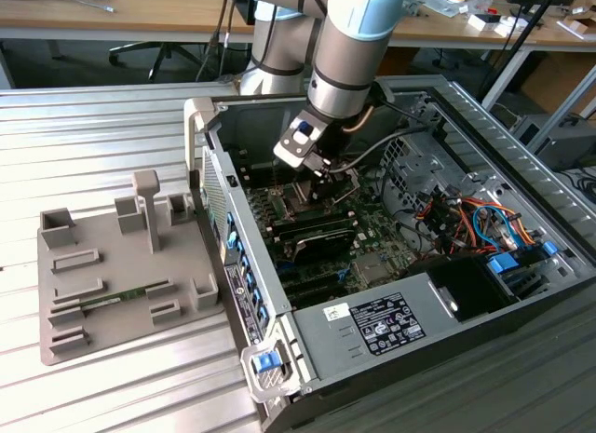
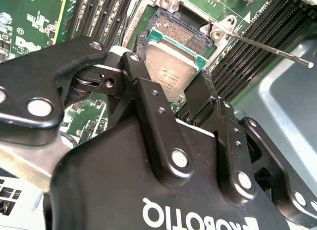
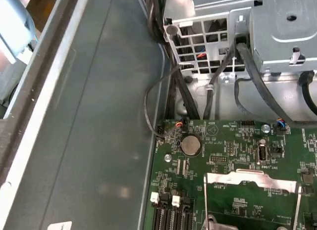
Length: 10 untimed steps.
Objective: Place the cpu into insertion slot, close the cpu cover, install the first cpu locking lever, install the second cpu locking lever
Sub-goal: 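Place the cpu into insertion slot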
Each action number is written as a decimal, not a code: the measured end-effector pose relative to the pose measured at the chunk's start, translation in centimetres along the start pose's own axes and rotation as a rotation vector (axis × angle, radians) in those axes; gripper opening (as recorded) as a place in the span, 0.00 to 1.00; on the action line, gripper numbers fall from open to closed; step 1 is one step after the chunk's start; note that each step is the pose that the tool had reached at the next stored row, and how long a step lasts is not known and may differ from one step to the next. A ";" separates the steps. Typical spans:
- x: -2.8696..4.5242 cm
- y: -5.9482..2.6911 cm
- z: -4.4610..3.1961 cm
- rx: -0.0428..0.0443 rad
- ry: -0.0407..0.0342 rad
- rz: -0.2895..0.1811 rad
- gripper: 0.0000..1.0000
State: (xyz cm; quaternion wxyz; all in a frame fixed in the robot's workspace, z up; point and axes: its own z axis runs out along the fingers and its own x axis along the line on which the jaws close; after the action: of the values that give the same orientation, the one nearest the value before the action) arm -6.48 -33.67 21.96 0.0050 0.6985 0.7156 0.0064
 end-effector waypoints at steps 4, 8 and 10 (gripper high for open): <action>0.00 -0.27 0.39 0.0000 0.0001 0.000 0.54; 0.01 -0.36 0.70 0.0000 0.0001 0.000 0.54; 0.01 -0.37 0.81 0.0000 0.0001 0.000 0.54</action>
State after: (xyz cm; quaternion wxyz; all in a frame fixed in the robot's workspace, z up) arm -6.84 -33.67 21.15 0.0050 0.6984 0.7156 0.0064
